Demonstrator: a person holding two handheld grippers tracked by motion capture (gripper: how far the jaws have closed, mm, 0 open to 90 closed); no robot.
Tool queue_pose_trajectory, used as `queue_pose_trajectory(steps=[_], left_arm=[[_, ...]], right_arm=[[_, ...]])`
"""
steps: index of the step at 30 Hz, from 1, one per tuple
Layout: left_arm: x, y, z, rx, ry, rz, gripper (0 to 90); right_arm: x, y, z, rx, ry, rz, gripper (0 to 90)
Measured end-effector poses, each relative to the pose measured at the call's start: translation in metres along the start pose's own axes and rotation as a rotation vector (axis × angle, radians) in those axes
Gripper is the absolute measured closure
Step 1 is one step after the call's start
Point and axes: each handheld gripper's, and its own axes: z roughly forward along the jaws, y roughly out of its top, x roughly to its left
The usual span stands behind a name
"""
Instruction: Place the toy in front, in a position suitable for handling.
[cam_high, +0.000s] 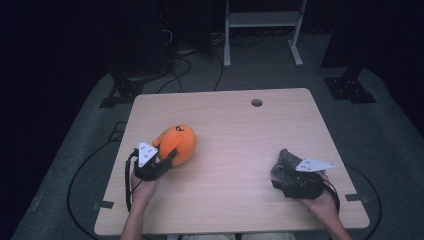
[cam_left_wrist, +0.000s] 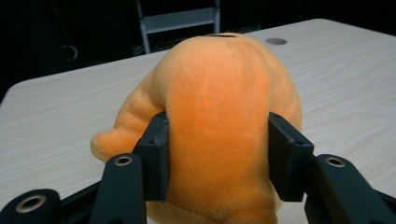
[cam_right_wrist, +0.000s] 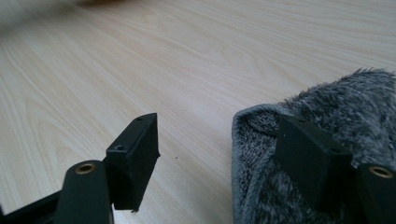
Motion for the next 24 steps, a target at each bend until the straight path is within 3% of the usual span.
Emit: queue_pose_trajectory(steps=[24], left_arm=[[-0.062,0.013,0.009,-0.006,-0.204,0.087,48.3]], right_arm=[[-0.009,0.000,-0.010,-0.043,-0.031,0.027,28.8]])
